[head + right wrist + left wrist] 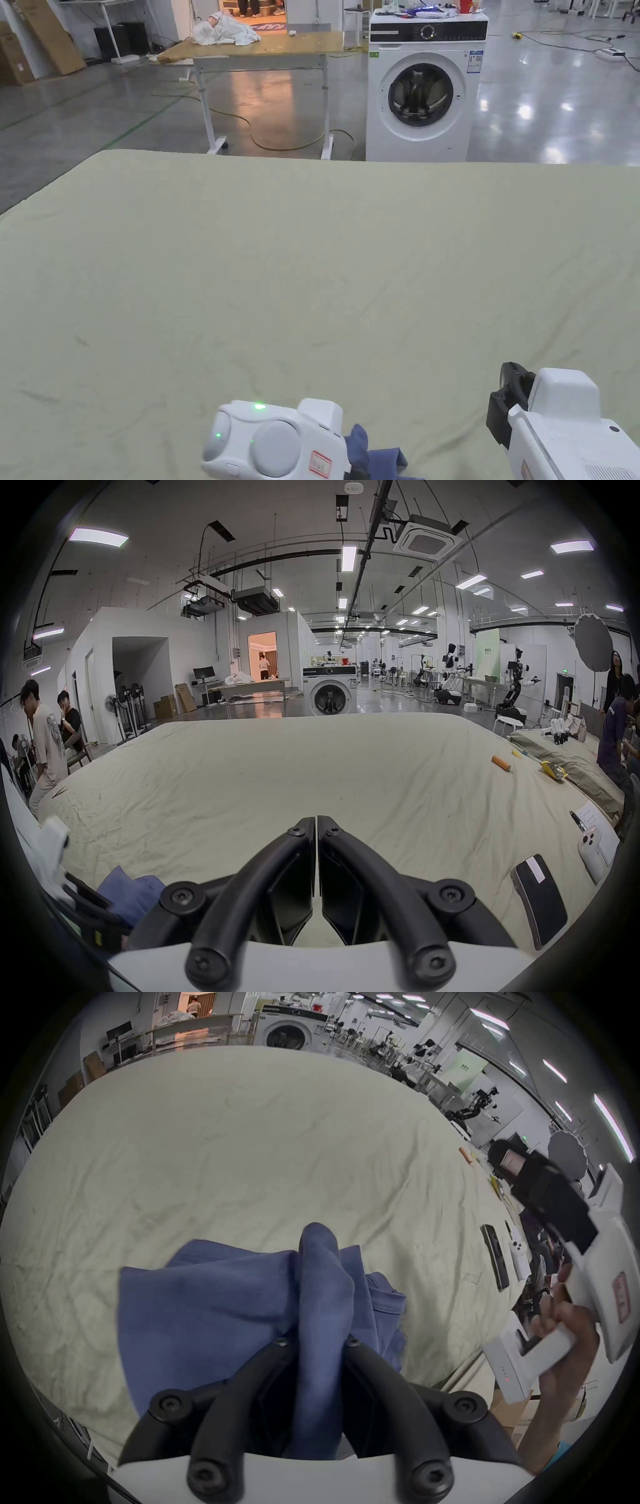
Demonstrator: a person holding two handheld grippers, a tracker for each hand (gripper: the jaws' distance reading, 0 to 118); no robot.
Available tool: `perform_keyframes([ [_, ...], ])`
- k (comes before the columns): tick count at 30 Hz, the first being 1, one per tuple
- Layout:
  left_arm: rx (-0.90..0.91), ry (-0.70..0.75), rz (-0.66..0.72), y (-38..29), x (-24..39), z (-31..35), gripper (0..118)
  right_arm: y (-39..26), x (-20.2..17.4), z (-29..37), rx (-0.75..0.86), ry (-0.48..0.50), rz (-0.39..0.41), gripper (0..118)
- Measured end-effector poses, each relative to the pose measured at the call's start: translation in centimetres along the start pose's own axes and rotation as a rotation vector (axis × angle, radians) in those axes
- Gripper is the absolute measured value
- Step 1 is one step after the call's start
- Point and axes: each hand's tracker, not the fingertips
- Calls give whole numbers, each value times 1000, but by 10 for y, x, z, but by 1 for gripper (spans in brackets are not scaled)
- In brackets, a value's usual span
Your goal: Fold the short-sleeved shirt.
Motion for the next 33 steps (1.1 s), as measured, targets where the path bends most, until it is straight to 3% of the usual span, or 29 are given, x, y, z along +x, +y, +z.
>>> perform_keyframes([
  [3, -16, -16, -5, -2, 3, -5, 38, 0, -1, -1, -2, 4, 4, 0],
  [6, -1, -87, 0, -2, 3, 13, 70, 0, 0, -1, -2, 6, 2, 0],
  [9, 60, -137, 7, 3, -1, 41, 73, 1, 0, -1, 2, 7, 2, 0],
  [11, 143, -155, 51, 5, -8, 57, 67, 1, 1, -1, 5, 7, -1, 0],
  [12, 167, -158, 56, 6, -12, 60, 57, 1, 1, -1, 6, 4, -2, 0],
  [15, 148, -119, 48, 4, -19, 50, 41, 2, 2, 1, 8, 3, -6, 0],
  [17, 77, -103, 68, -3, -23, 28, 14, 2, 2, 2, 13, 3, 1, 0],
  [21, 20, -302, 75, -25, -22, -15, 10, 3, 2, 4, 29, -1, 13, 0],
  [26, 38, -243, 33, -43, -13, -50, 7, 4, 5, 7, 43, -7, 15, 0],
  [33, 80, -296, 39, -42, -18, -33, 5, 12, 5, 19, 121, -22, 37, 0],
])
